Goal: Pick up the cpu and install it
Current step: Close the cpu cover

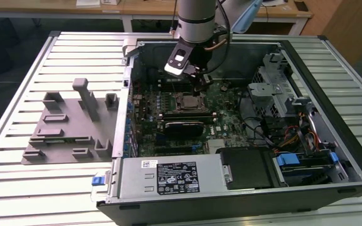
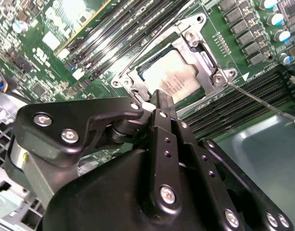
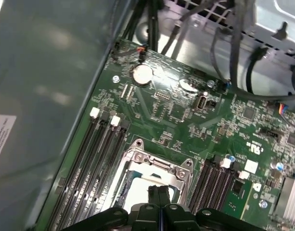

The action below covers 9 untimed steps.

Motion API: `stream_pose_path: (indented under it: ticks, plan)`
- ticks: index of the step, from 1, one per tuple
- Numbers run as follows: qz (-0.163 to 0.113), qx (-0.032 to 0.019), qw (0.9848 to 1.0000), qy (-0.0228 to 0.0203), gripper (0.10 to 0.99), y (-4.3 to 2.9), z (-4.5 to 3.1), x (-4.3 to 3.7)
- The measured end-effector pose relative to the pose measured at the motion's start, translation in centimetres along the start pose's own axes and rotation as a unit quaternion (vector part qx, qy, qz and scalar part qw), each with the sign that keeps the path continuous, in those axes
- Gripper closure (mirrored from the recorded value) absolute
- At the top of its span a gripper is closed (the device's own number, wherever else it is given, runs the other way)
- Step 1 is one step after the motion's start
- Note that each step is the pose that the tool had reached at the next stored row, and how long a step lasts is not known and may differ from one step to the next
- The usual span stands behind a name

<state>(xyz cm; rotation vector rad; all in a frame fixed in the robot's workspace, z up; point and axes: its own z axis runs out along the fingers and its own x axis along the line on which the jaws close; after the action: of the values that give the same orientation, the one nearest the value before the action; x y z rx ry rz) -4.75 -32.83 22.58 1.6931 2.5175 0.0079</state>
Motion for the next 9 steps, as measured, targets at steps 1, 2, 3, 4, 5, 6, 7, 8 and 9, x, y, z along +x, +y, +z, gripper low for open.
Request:
stream_pose_path:
  ticks: [1, 2, 3, 4, 5, 6, 7, 8, 9]
  plan:
    - [-0.006, -0.0005, 1.0000, 0.0004, 0.980, -0.01, 0.00, 0.00]
    - [-0.012, -0.0011, 0.9999, 0.0008, 0.980, -0.01, 0.01, 0.01]
    - [-0.018, -0.0016, 0.9998, 0.0012, 0.980, -0.02, 0.02, 0.01]
    - [-0.024, -0.0021, 0.9997, 0.0016, 0.980, -0.03, 0.02, 0.02]
    - [-0.030, -0.0026, 0.9995, 0.0020, 0.980, -0.04, 0.02, 0.02]
    - [-0.036, -0.0030, 0.9994, 0.0023, 0.980, -0.04, 0.02, 0.02]
    - [-0.040, -0.0035, 0.9992, 0.0026, 0.980, -0.04, 0.03, 0.02]
    - [-0.044, -0.0038, 0.9990, 0.0029, 0.980, -0.04, 0.03, 0.02]
    - [-0.048, -0.0042, 0.9988, 0.0031, 0.980, -0.05, 0.03, 0.02]
